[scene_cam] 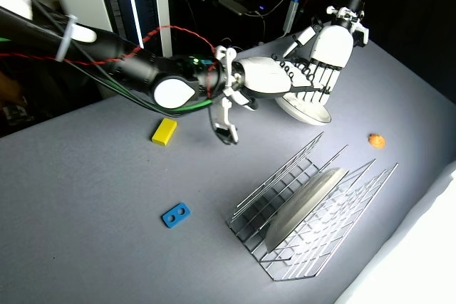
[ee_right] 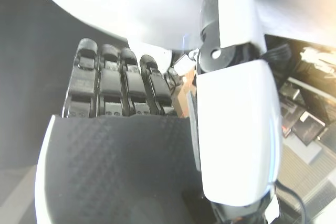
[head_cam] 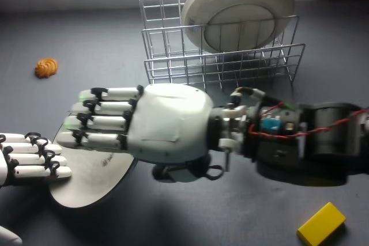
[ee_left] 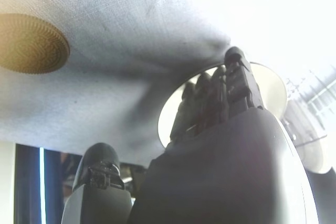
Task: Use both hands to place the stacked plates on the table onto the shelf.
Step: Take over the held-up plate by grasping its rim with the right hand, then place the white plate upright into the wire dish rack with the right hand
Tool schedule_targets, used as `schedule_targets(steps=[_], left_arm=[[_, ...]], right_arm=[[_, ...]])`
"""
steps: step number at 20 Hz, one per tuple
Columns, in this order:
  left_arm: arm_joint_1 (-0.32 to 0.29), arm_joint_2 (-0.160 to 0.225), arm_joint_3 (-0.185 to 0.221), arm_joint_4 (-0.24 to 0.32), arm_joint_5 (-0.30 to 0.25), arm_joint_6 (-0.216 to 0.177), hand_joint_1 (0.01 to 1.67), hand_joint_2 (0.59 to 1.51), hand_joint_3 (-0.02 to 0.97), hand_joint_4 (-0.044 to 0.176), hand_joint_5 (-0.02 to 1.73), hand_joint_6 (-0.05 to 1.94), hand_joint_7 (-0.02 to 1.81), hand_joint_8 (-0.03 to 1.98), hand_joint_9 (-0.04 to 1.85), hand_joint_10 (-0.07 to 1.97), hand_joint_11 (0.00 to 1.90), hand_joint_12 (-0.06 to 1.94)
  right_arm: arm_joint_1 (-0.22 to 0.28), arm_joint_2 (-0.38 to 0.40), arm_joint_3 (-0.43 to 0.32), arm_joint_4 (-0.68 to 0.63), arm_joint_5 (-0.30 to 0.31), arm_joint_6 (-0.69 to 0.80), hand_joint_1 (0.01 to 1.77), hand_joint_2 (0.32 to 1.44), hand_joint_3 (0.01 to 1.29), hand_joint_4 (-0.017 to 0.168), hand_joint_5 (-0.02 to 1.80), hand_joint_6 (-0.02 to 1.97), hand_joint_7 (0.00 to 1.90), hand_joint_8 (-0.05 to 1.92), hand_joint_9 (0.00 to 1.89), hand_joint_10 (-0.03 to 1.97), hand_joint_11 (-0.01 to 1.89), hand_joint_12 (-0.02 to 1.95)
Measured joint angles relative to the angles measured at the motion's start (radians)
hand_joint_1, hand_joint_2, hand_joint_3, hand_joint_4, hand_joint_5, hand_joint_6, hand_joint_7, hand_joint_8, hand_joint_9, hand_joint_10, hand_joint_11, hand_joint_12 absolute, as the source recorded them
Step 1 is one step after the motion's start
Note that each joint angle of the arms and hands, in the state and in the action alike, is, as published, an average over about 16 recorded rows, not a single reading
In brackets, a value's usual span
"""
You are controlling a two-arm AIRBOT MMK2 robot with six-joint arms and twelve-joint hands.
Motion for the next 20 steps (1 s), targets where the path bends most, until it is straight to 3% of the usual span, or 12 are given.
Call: schedule_targets(steps=[4,7,14,20], left_arm=[[0.006,0.000,0.000,-0.002,-0.004,0.000,0.02,1.149,0.011,-0.008,0.04,-0.02,0.01,-0.01,-0.02,-0.04,0.02,0.02],[0.008,0.000,0.001,-0.004,-0.006,0.000,0.02,1.149,0.011,-0.008,0.04,-0.02,0.01,-0.01,-0.02,-0.04,0.02,0.02],[0.012,-0.001,0.004,-0.010,-0.012,0.000,0.02,1.148,0.010,-0.008,0.04,-0.03,0.01,-0.01,-0.02,-0.04,0.02,0.02],[-0.010,0.002,0.011,-0.021,-0.023,0.001,0.02,1.146,0.010,-0.006,0.05,-0.02,0.02,-0.01,-0.01,-0.03,0.02,0.01]], right_arm=[[0.000,-0.070,0.058,0.050,0.002,-0.045,1.25,0.95,0.01,0.003,0.10,0.00,0.06,0.01,0.04,0.02,0.03,0.22],[0.003,-0.104,0.090,0.077,0.007,-0.062,1.25,0.96,0.01,0.003,0.22,0.00,0.19,0.01,0.16,0.02,0.08,0.40],[0.002,-0.144,0.135,0.100,0.035,-0.074,1.23,0.97,0.01,0.004,0.60,0.26,0.63,0.15,0.65,0.01,0.43,0.74],[-0.005,-0.157,0.147,0.100,0.061,-0.076,1.20,0.97,0.01,0.009,0.87,0.53,0.96,0.35,1.07,0.01,0.75,0.92]])
